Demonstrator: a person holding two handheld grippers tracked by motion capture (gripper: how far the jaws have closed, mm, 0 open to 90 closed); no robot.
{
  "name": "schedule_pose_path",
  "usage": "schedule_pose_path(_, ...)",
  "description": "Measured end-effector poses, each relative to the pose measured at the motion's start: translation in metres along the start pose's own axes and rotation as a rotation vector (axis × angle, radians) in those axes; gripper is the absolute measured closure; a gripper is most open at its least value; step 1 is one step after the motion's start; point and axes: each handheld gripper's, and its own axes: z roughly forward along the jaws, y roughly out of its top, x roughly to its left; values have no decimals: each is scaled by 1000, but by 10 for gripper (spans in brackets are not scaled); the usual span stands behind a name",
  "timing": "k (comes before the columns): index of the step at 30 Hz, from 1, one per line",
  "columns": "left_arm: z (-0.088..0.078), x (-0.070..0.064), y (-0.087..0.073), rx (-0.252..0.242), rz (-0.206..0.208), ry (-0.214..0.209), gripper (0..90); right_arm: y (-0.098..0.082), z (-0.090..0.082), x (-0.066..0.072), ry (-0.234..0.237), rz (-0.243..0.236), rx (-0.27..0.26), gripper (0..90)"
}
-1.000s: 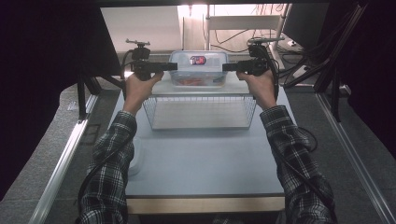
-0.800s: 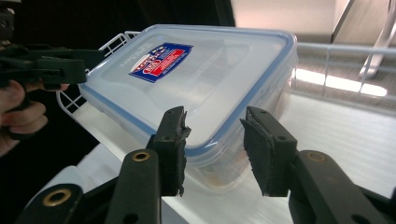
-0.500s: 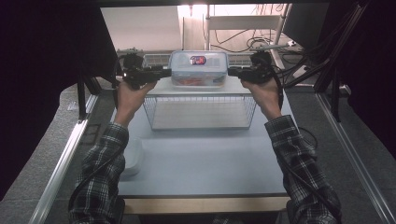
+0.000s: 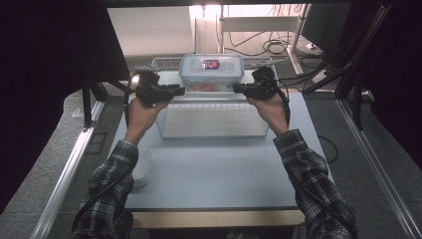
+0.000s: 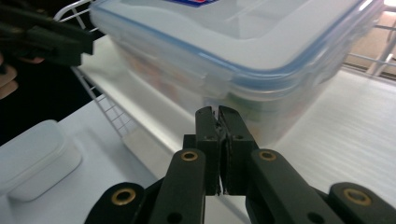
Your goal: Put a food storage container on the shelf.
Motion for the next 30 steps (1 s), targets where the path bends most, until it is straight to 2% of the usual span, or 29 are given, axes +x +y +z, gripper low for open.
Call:
schedule_pose_path(2,0,0,-2,1,0,-6,657,1,1,-3,0,18,-6,881)
schedule_pose_path(4,-1,-2,-3,2,0,-14,656,1,1,-5,-25,24,-14,888)
schedule_pose_path(6,-2,-4,-6,1,-5,-24,655,0,1,-7,-3,43,-12,885)
schedule_pose_path(11,-6,-14,-15,6,17,-53,628,-5,-5,-4,13,35,-16,841)
schedule_pose_path(21,-8,-48,-44,26,86,-108,526,-28,-25,21,43,-56,-6,624)
schedule_pose_path(25,-7,-61,-58,31,110,-111,458,-38,-33,33,49,-94,-2,550)
schedule_pose_path(30,-6,-73,-78,38,142,-85,375,-54,-42,44,52,-127,12,466)
